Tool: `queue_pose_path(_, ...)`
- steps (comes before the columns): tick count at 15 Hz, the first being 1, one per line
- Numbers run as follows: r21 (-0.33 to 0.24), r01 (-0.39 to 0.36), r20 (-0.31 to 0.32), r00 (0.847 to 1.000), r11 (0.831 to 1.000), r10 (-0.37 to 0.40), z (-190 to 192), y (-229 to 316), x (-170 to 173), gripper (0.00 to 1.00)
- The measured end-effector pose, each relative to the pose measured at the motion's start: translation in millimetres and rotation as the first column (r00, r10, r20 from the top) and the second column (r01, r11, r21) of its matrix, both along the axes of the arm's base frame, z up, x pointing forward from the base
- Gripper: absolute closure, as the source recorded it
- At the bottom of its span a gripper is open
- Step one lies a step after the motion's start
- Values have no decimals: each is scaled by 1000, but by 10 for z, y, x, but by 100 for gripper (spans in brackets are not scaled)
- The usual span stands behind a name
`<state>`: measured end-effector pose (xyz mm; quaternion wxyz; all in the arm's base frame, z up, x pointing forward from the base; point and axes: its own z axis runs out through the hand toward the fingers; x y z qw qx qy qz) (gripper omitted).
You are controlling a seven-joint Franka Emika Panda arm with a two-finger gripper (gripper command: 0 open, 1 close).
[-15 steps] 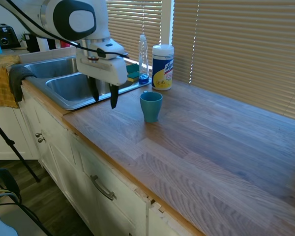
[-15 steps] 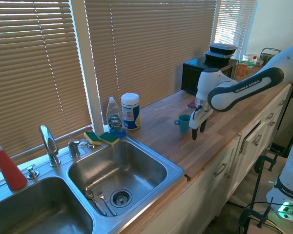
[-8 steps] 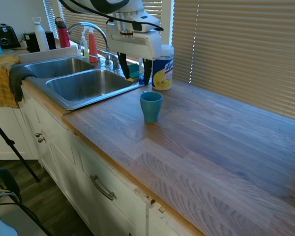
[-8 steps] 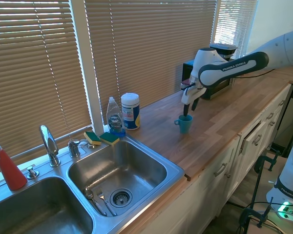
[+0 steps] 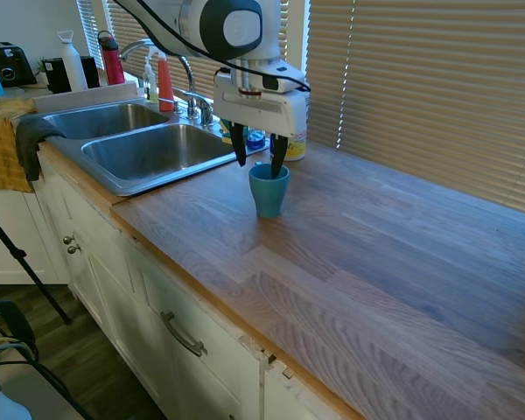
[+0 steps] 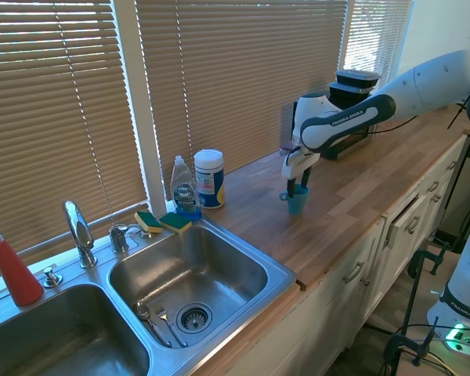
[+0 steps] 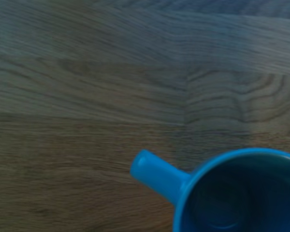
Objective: Put the mug in the sink
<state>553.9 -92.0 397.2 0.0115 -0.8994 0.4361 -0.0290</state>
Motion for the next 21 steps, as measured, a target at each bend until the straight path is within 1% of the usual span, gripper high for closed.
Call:
queue_pose_path(1,1,-4,-12,1000,1000,4,-83,21,23,0)
queue_pose_path(2,1,-8,-24,1000,1000,8,-166,37,36,100)
queue_pose_path(5,2,-11,-45,999,1000,11,-353,65,71,100)
queue_pose_path(7,2,-9,-47,999,1000,9,-399,65,80,100)
queue_pose_path(21,2,-8,-51,999,1000,8,-424,84,85,100)
